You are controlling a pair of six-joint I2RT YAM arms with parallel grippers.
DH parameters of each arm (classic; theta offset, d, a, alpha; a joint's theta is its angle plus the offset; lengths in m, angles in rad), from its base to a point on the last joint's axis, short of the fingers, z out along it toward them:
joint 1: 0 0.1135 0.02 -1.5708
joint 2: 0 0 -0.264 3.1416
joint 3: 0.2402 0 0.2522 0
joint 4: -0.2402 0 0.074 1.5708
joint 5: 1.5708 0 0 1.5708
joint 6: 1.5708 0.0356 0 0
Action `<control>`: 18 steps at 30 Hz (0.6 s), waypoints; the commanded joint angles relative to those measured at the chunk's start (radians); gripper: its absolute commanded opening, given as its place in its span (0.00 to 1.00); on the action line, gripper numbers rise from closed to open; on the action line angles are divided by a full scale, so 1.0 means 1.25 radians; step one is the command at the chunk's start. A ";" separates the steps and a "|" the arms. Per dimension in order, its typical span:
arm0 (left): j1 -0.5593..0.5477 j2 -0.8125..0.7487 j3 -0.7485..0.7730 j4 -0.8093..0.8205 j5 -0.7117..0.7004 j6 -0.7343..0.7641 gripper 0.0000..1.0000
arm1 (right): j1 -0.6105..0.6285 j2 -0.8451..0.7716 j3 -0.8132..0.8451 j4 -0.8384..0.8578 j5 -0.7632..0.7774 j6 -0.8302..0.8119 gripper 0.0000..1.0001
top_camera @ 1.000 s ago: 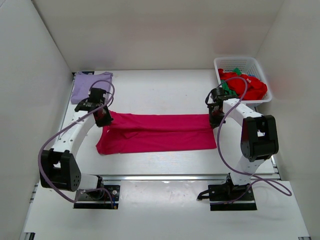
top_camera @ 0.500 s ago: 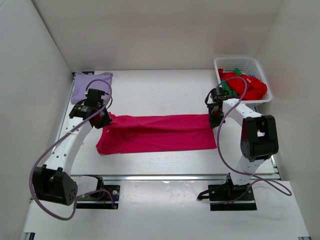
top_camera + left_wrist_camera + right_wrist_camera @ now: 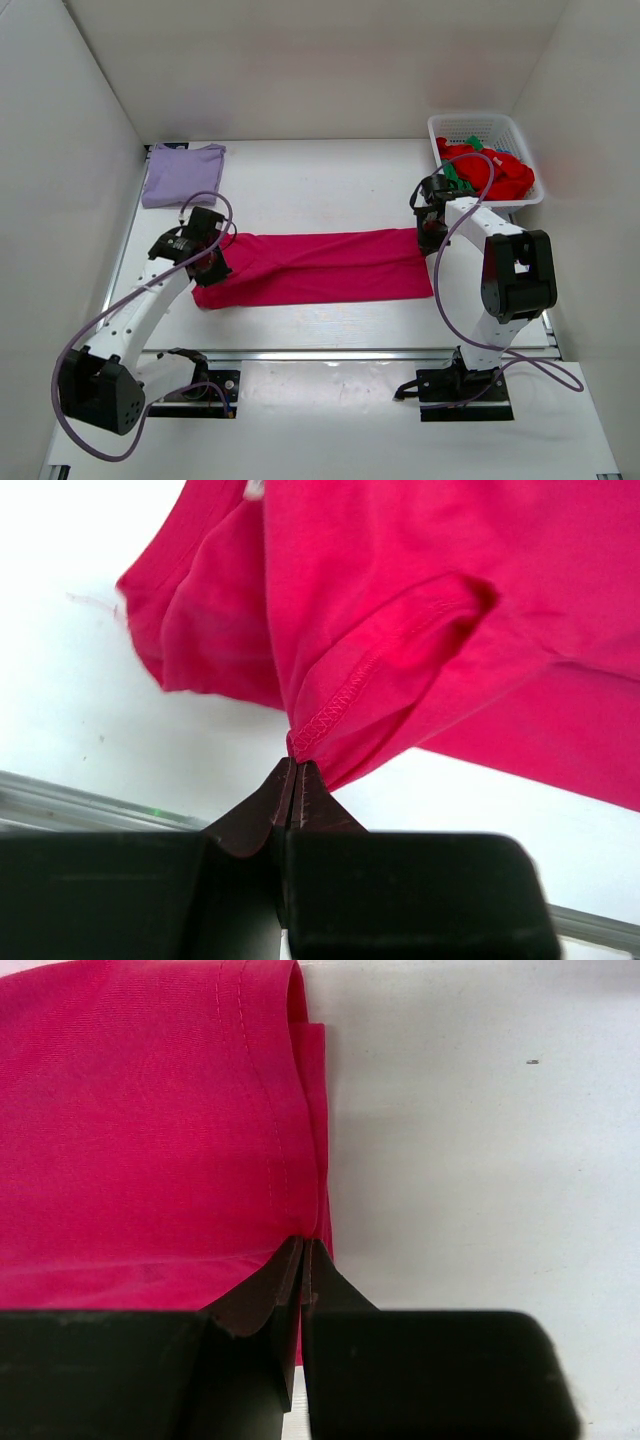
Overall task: Fold and stack the t-shirts
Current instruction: Fold the other side of the tshirt into a rectangle
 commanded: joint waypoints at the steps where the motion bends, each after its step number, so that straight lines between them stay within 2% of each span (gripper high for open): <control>1: -0.002 -0.030 -0.032 0.015 -0.037 -0.027 0.00 | 0.004 -0.010 0.021 0.014 0.002 -0.008 0.00; 6: 0.026 -0.028 -0.091 0.033 -0.038 -0.025 0.00 | 0.004 -0.001 0.011 0.023 0.006 -0.010 0.00; 12: -0.001 -0.043 -0.164 0.050 -0.029 -0.051 0.00 | 0.007 0.000 0.017 0.025 0.000 -0.009 0.00; 17: 0.010 -0.031 -0.204 0.071 -0.009 -0.045 0.00 | 0.009 0.004 0.024 0.024 0.009 -0.008 0.00; 18: 0.010 -0.024 -0.213 0.079 -0.003 -0.044 0.02 | 0.008 0.010 0.026 0.024 0.015 -0.003 0.06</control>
